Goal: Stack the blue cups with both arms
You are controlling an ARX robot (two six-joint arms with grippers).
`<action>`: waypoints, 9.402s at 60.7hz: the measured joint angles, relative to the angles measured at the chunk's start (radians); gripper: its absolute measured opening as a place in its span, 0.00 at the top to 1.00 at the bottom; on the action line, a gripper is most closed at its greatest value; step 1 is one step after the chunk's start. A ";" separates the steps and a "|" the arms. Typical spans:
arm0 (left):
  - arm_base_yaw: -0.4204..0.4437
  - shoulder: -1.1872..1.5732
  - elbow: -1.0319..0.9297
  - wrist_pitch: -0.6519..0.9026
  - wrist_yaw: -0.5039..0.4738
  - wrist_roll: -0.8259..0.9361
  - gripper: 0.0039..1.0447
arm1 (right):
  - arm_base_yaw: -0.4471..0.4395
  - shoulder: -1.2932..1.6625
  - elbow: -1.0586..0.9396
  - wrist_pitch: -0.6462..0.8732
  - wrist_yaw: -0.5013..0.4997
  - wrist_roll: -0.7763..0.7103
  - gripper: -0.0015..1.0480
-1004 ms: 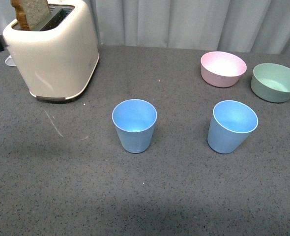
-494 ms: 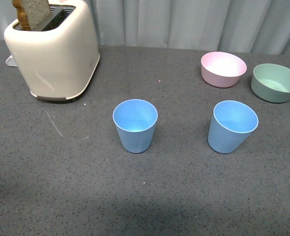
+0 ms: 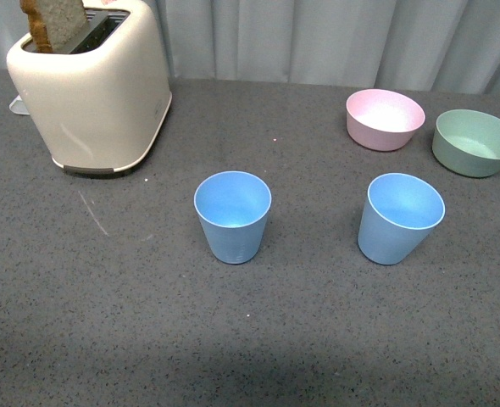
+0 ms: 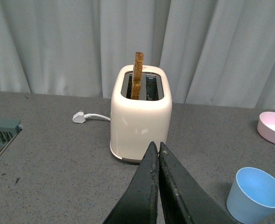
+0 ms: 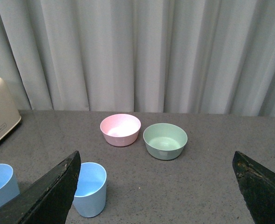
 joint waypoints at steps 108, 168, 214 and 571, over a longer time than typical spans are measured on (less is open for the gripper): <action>0.000 -0.520 0.000 -0.517 0.000 0.002 0.06 | 0.024 0.755 0.154 0.309 -0.039 -0.277 0.09; 0.000 -0.520 0.000 -0.517 0.000 0.002 0.06 | 0.146 1.917 0.874 0.015 0.008 0.158 0.15; 0.000 -0.520 0.000 -0.517 0.000 0.002 0.06 | 0.163 1.925 0.928 -0.073 -0.048 0.233 0.99; 0.000 -0.521 0.000 -0.517 0.000 0.003 0.06 | 0.003 0.000 0.000 0.001 0.000 0.000 0.09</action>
